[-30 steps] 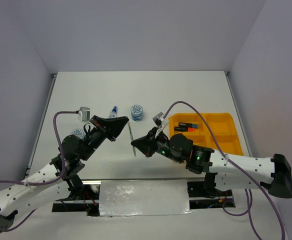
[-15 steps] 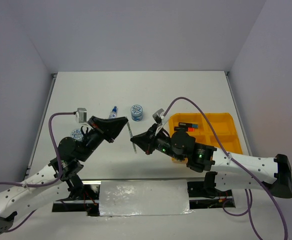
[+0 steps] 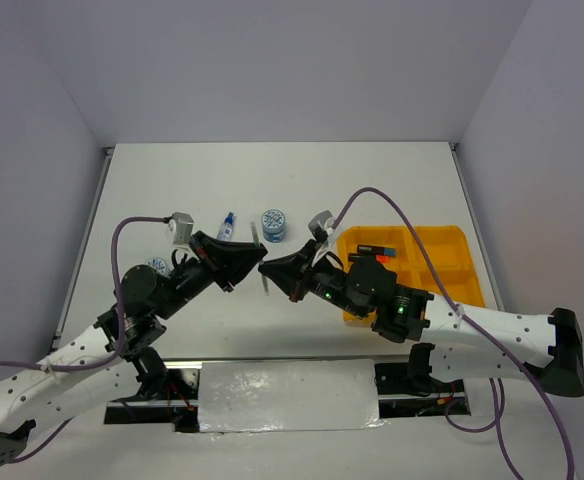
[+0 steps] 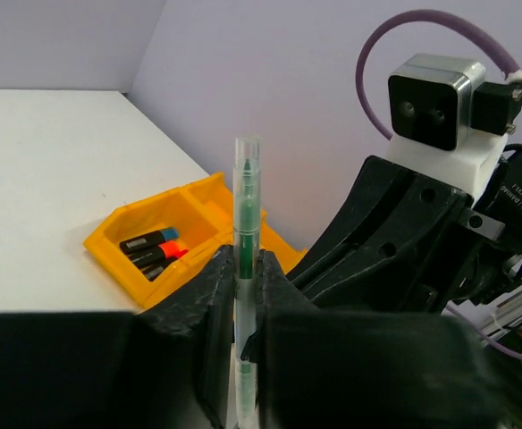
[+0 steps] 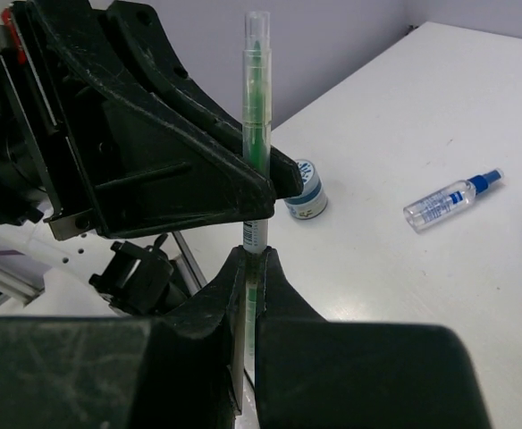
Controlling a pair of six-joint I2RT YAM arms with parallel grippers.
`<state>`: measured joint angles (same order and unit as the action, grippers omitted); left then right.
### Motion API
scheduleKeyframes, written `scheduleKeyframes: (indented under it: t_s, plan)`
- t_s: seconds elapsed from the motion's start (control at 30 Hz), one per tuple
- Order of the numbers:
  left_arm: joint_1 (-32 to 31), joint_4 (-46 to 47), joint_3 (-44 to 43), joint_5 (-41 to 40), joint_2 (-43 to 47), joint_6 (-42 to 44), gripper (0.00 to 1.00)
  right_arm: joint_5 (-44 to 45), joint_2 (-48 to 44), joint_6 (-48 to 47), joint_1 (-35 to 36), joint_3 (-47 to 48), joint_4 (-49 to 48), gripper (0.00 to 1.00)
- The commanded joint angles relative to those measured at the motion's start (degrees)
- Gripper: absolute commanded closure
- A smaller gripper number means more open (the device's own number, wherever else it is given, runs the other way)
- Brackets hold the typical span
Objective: Sort the stationery into containers
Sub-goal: Close the pen cap on the pen.
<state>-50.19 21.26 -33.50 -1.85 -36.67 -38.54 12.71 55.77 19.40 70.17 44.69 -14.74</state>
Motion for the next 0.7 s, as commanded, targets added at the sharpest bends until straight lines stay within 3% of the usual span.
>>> scheduleKeyframes:
  t_s: [0.0, 0.03, 0.07, 0.13, 0.2, 0.27, 0.33, 0.4, 0.43, 0.5, 0.57, 0.6, 0.67]
  plan:
    - [-0.25, -0.69, -2.27, 3.16, 0.28, 2.86, 0.85, -0.75, 0.39, -1.64, -0.03, 4.44, -4.07, 1.00]
    - [-0.25, -0.95, -2.45, 3.69, 0.37, 3.21, 0.97, -1.28, 0.57, -1.73, -0.03, 4.36, -4.15, 1.00]
    - [-0.25, -1.21, -2.71, 5.00, 0.28, 3.65, 1.00, -1.63, 0.66, -1.82, -0.03, 4.27, -4.33, 1.00]
    - [-0.25, -1.31, -3.33, 6.85, 0.28, 5.23, 1.00, -3.04, 0.74, -2.08, -0.03, 4.09, -4.42, 0.89]
    - [-0.25, 0.45, -2.81, 10.35, 1.15, 6.37, 1.00, -5.84, 1.18, -2.26, -0.30, 4.09, -4.68, 0.67]
    - [-0.25, 3.25, -2.10, 12.04, 1.86, 6.64, 1.00, -7.87, 1.80, -1.82, -0.82, 4.71, -4.51, 0.65]
    - [-0.34, 5.10, -1.14, 13.53, 2.56, 6.29, 1.00, -8.75, 2.59, -1.73, -1.00, 5.15, -4.94, 0.69]
    - [-0.25, 6.60, -0.69, 13.89, 2.74, 5.85, 1.00, -9.81, 3.03, -1.47, -1.00, 6.02, -4.95, 0.78]
    - [-0.25, 6.95, -0.69, 14.06, 2.65, 5.85, 1.00, -9.98, 3.47, -1.47, -1.09, 6.37, -4.51, 0.92]
    - [-0.25, 5.73, -1.13, 13.02, 2.48, 6.11, 1.00, -10.16, 3.47, -1.47, -1.09, 6.82, -4.24, 1.00]
    - [-0.25, 4.94, -1.74, 12.14, 2.83, 6.55, 0.89, -10.16, 2.95, -1.21, -1.09, 6.29, -4.68, 1.00]
    - [-0.25, 3.89, -2.01, 10.65, 3.00, 6.73, 0.67, -9.99, 2.51, -1.12, -1.09, 5.68, -5.03, 1.00]
    - [-0.25, 2.57, -3.15, 8.71, 3.44, 7.51, 0.40, -9.99, 2.24, -1.03, -1.09, 5.15, -4.95, 1.00]
